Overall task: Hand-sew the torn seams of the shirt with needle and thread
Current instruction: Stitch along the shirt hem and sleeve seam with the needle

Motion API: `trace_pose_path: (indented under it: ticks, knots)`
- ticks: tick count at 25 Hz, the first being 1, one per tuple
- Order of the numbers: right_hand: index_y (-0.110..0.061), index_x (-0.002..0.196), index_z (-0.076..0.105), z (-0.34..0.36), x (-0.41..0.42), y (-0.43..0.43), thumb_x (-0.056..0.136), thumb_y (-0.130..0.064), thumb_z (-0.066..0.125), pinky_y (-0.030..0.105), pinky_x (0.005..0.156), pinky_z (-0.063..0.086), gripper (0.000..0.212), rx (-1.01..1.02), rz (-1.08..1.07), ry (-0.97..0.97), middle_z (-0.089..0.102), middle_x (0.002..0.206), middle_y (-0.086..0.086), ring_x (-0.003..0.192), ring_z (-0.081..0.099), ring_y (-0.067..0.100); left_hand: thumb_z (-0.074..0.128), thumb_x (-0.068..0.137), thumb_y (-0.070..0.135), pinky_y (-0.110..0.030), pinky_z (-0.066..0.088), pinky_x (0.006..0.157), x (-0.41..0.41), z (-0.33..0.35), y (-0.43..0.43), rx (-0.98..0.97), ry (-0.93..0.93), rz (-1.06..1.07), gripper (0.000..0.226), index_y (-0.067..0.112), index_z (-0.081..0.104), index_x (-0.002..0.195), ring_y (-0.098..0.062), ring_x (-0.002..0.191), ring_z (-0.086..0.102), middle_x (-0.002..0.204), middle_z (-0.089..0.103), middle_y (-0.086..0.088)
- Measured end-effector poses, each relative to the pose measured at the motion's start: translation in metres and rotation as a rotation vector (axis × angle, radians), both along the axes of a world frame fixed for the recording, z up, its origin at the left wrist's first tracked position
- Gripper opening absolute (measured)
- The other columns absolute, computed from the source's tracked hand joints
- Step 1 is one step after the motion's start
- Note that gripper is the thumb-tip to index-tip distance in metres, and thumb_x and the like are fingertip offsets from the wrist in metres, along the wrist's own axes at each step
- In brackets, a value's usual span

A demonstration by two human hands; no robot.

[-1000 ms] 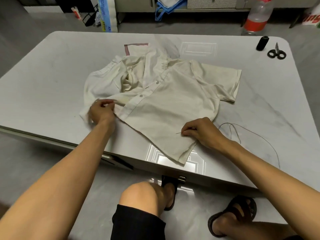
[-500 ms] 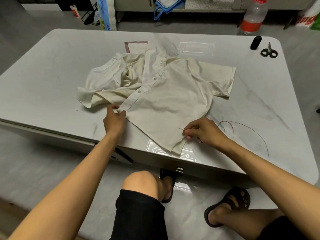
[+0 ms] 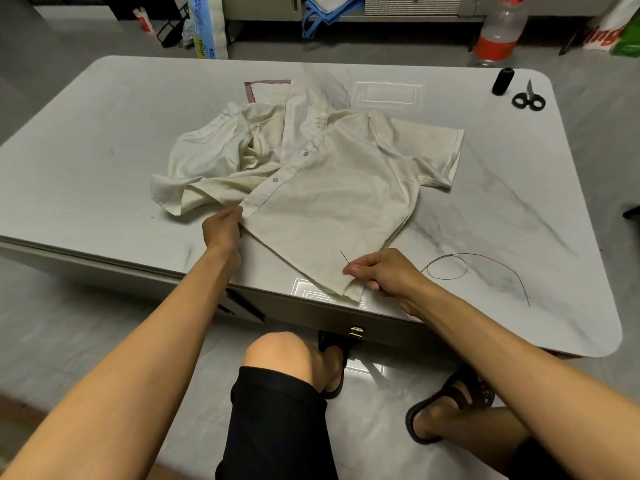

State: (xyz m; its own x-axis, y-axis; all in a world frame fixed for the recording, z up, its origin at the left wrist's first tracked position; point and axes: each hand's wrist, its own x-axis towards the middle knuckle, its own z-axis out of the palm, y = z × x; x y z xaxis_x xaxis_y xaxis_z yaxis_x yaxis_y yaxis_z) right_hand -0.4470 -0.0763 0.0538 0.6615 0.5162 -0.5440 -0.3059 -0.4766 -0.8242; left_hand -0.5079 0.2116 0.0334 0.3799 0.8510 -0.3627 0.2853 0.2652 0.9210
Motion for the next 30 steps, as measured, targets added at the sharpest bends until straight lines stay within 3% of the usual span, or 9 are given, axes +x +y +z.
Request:
trace_pose_path:
  ticks: [5, 9, 11, 13, 18, 20, 24, 28, 30]
  knots:
    - [-0.008, 0.089, 0.069, 0.004, 0.001, -0.007, 0.094, -0.008, 0.062, 0.011, 0.042, 0.029, 0.009, 0.097, -0.024, 0.051, 0.073, 0.08, 0.006, 0.038, 0.032, 0.002, 0.059, 0.091, 0.001, -0.027, 0.059, 0.08, 0.0, -0.003, 0.004, -0.017, -0.005, -0.011, 0.026, 0.007, 0.07, 0.114, -0.02, 0.09, 0.067, 0.108, 0.07, -0.009]
    - [-0.002, 0.098, 0.071, 0.002, 0.002, -0.006, 0.094, -0.01, 0.064, 0.011, 0.046, 0.032, 0.012, 0.084, 0.023, -0.019, 0.075, 0.086, 0.008, 0.041, 0.032, 0.004, 0.055, 0.096, 0.006, -0.033, 0.062, 0.076, -0.003, 0.0, 0.006, -0.067, -0.055, 0.038, 0.02, 0.014, 0.066, 0.111, -0.02, 0.08, 0.065, 0.094, 0.066, -0.006]
    - [-0.004, 0.096, 0.074, 0.001, 0.002, -0.007, 0.093, -0.012, 0.065, 0.01, 0.052, 0.037, 0.012, 0.073, 0.056, -0.046, 0.075, 0.079, 0.002, 0.045, 0.034, 0.006, 0.056, 0.097, 0.007, -0.036, 0.062, 0.077, -0.001, 0.0, 0.013, -0.072, -0.037, 0.067, 0.019, 0.013, 0.067, 0.111, -0.021, 0.079, 0.067, 0.097, 0.068, -0.007]
    - [-0.006, 0.094, 0.075, 0.001, 0.002, -0.008, 0.093, -0.014, 0.065, 0.011, 0.058, 0.039, 0.013, 0.058, 0.086, -0.075, 0.067, 0.058, -0.008, 0.047, 0.035, 0.008, 0.06, 0.095, 0.007, -0.035, 0.062, 0.078, 0.002, -0.001, 0.019, -0.04, 0.022, 0.066, 0.017, 0.013, 0.071, 0.106, -0.022, 0.086, 0.069, 0.103, 0.07, -0.008]
    - [-0.008, 0.093, 0.075, 0.005, 0.0, -0.009, 0.093, -0.015, 0.065, 0.01, 0.047, 0.032, 0.012, 0.038, 0.11, -0.116, 0.063, 0.05, -0.014, 0.043, 0.034, 0.005, 0.065, 0.091, 0.015, -0.026, 0.054, 0.067, 0.005, 0.008, 0.015, 0.012, 0.021, -0.001, 0.011, 0.02, 0.063, 0.082, -0.019, 0.088, 0.061, 0.086, 0.064, 0.001]
    - [-0.008, 0.093, 0.075, 0.006, 0.001, -0.01, 0.094, -0.015, 0.064, 0.009, 0.046, 0.031, 0.013, 0.036, 0.114, -0.121, 0.06, 0.046, -0.014, 0.042, 0.033, 0.004, 0.066, 0.09, 0.019, -0.031, 0.052, 0.073, 0.003, 0.007, 0.012, 0.057, -0.029, -0.034, 0.012, 0.022, 0.059, 0.08, -0.018, 0.088, 0.06, 0.086, 0.064, 0.002]
    - [-0.006, 0.093, 0.076, 0.006, 0.002, -0.01, 0.092, -0.016, 0.066, 0.01, 0.043, 0.028, 0.015, 0.023, 0.134, -0.136, 0.048, 0.037, -0.01, 0.038, 0.033, 0.004, 0.066, 0.085, 0.026, -0.029, 0.05, 0.082, 0.0, 0.004, 0.008, 0.107, 0.001, -0.087, 0.012, 0.029, 0.072, 0.076, -0.017, 0.088, 0.062, 0.085, 0.07, 0.007]
    - [-0.007, 0.094, 0.077, 0.003, 0.004, -0.009, 0.092, -0.018, 0.066, 0.009, 0.044, 0.028, 0.015, 0.019, 0.11, -0.149, 0.047, 0.037, -0.01, 0.041, 0.034, 0.004, 0.059, 0.09, 0.021, -0.028, 0.051, 0.081, -0.002, 0.005, 0.02, 0.118, 0.136, 0.077, 0.012, 0.024, 0.07, 0.086, -0.018, 0.084, 0.056, 0.091, 0.065, 0.002]
    - [-0.01, 0.091, 0.077, 0.001, 0.005, -0.009, 0.092, -0.019, 0.067, 0.008, 0.041, 0.026, 0.014, 0.0, 0.111, -0.168, 0.045, 0.038, -0.007, 0.036, 0.032, 0.003, 0.058, 0.094, 0.019, -0.019, 0.048, 0.075, 0.0, 0.008, 0.022, 0.125, 0.121, 0.012, 0.014, 0.022, 0.07, 0.1, -0.015, 0.086, 0.056, 0.093, 0.064, 0.003]
